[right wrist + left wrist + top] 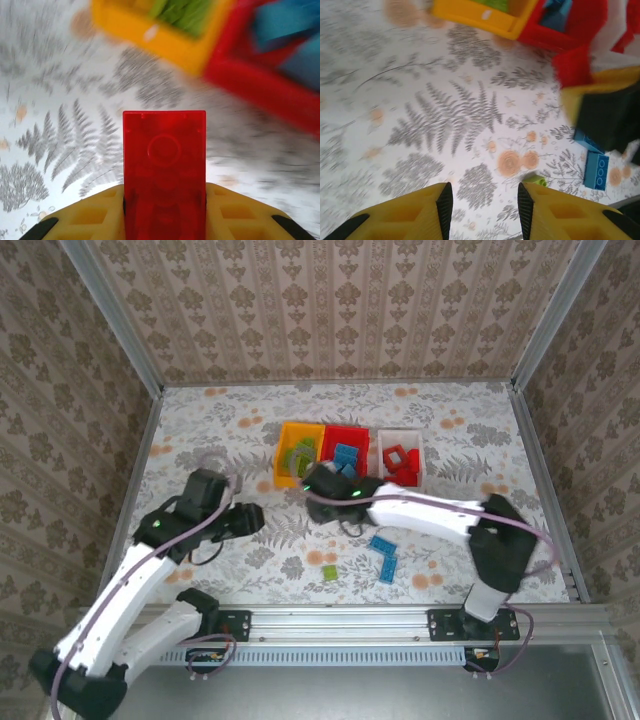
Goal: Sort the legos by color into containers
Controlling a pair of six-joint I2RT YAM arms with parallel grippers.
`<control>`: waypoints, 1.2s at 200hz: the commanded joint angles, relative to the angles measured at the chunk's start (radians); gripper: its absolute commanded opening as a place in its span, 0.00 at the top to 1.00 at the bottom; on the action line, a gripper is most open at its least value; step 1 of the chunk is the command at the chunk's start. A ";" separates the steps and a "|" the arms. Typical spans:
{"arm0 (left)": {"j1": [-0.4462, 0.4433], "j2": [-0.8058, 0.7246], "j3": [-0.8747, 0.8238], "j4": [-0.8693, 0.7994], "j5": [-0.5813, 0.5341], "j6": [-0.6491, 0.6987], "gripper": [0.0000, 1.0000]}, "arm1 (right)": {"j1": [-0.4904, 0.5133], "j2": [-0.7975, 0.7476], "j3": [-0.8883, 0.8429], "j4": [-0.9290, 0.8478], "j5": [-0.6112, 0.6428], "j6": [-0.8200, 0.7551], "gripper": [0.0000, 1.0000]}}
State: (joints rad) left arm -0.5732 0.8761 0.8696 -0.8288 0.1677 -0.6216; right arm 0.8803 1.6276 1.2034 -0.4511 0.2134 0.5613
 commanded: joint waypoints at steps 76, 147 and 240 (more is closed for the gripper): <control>-0.300 0.668 0.479 0.339 -0.011 0.126 0.57 | -0.571 -0.050 -0.086 -0.025 -0.341 -0.143 0.71; -0.351 0.837 0.571 0.306 0.038 0.225 0.52 | -0.638 0.106 0.024 -0.061 -0.370 -0.158 0.52; -0.403 0.742 0.453 0.161 0.008 0.329 0.39 | -0.629 -0.141 -0.052 -0.113 -0.322 -0.178 0.38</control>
State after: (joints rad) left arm -0.9630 1.7000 1.3628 -0.5663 0.1944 -0.3386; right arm 0.2424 1.5787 1.1751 -0.5060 -0.1291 0.4137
